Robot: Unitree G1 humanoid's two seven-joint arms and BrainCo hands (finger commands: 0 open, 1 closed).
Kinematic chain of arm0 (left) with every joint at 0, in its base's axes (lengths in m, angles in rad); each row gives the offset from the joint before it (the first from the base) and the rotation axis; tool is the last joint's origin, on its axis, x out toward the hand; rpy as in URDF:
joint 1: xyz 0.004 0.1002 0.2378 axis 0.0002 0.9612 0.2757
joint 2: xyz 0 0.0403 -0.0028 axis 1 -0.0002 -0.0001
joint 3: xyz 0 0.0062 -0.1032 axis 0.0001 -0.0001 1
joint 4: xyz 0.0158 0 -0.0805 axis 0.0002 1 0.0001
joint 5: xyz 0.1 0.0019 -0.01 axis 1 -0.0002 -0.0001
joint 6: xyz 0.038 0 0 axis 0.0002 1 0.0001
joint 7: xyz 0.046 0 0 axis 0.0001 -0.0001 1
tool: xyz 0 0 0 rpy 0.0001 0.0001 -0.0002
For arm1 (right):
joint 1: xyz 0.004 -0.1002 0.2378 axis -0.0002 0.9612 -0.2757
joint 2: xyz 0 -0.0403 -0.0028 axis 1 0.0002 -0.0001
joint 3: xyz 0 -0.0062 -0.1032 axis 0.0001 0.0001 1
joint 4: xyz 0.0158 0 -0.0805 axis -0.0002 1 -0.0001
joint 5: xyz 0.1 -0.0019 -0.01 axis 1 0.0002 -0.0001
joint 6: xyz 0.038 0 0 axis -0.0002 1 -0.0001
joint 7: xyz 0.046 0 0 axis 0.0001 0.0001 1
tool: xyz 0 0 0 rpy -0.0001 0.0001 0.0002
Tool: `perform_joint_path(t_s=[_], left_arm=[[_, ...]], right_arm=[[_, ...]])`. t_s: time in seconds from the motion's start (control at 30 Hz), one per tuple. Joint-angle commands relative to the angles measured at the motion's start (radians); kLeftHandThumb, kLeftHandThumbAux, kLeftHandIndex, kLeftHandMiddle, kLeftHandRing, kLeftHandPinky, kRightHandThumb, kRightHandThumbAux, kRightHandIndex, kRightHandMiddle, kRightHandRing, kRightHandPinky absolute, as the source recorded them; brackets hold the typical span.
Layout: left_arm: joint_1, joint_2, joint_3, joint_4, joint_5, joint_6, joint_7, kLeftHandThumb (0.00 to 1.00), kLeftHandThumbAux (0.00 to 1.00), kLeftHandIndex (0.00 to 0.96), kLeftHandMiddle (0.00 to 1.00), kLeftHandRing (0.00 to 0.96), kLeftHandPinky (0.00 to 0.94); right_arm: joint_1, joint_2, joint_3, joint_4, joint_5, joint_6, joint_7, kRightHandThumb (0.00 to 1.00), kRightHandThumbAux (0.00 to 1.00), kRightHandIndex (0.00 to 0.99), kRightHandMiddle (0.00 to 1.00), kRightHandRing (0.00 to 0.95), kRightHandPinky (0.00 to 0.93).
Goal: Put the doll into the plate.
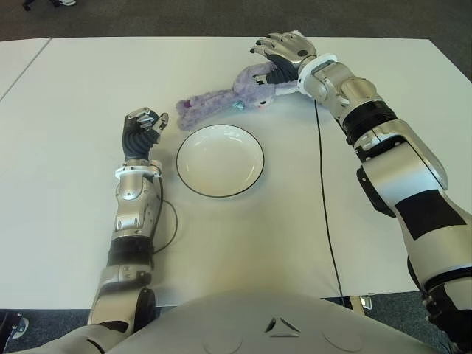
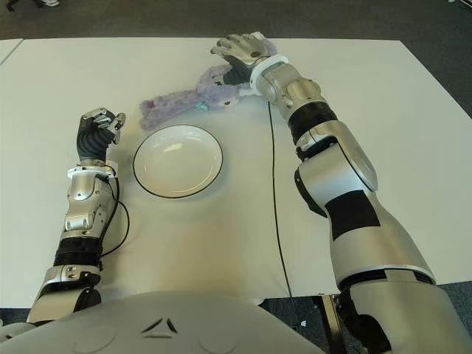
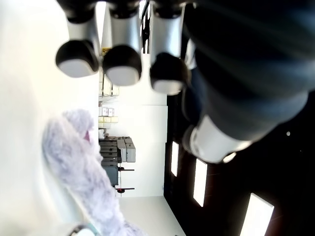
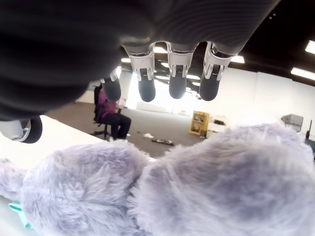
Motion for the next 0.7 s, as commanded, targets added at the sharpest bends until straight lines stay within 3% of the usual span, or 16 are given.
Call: perform_joint_path(t_s=[0.03,0.7], left_arm=[[0.121,-0.049,-0.002,0.088,0.011,-0.002,0.015,0.406,0.819,0.837,0.885,0.892,0.875],[0.12,-0.055,0.0,0.09,0.008,-0.008,0.02,0.419,0.813,0.826,0.881,0.89,0.874]], right_arm=[[-0.012,0.039,0.011,0.028,0.009,0.02,-0.004,0.411,0.219,0.0,0.0,0.0,0.0],[0.023,0.116,0.02,0.078,0.028,0.044,0.003,0.413,0.227,0.0,0.0,0.0,0.002]])
